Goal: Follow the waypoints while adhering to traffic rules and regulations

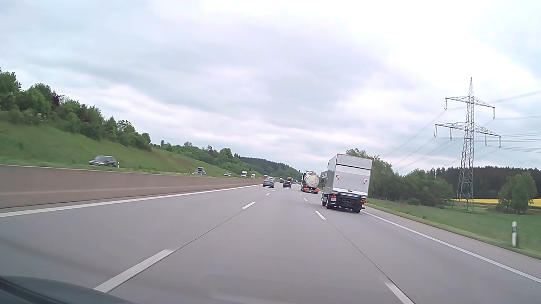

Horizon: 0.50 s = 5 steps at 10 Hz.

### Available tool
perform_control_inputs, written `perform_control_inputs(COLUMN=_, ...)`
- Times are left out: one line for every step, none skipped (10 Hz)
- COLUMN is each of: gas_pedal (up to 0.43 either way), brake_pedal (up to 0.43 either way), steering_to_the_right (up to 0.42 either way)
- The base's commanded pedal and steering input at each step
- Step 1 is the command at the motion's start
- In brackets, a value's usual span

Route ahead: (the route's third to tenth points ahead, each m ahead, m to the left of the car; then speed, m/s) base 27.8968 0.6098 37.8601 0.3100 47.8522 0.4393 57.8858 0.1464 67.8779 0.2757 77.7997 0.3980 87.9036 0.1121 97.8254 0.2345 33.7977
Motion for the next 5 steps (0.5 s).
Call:
perform_control_inputs(gas_pedal=0.268, brake_pedal=0.0, steering_to_the_right=-0.001)
perform_control_inputs(gas_pedal=0.268, brake_pedal=0.0, steering_to_the_right=-0.001)
perform_control_inputs(gas_pedal=0.268, brake_pedal=0.0, steering_to_the_right=-0.001)
perform_control_inputs(gas_pedal=0.28, brake_pedal=0.0, steering_to_the_right=-0.001)
perform_control_inputs(gas_pedal=0.28, brake_pedal=0.0, steering_to_the_right=-0.001)
